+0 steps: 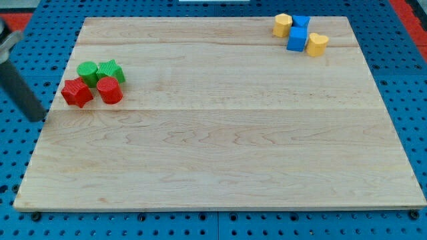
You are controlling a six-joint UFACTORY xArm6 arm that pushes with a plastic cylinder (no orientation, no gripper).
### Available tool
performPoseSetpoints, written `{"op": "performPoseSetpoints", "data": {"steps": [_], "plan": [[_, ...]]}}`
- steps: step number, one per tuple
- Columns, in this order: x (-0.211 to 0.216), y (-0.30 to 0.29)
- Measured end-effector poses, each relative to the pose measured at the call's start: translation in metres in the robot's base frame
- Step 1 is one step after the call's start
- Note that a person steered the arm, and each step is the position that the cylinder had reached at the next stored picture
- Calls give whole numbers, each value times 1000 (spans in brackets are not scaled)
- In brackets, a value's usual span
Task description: Slide green star towards group of blocks
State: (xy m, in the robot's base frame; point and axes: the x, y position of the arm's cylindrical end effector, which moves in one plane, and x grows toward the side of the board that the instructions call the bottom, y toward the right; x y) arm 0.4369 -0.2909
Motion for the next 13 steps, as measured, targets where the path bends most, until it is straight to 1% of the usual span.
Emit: {"op": "performPoseSetpoints", "data": {"steps": [1, 3, 4, 5, 6, 7, 10, 11, 12, 13], "plan": [[-37, 26], [-41, 38], [-54, 78], [-56, 109], [-63, 129], [-74, 116], [-140, 115], [-141, 86], [-164, 76], [-181, 172]]}}
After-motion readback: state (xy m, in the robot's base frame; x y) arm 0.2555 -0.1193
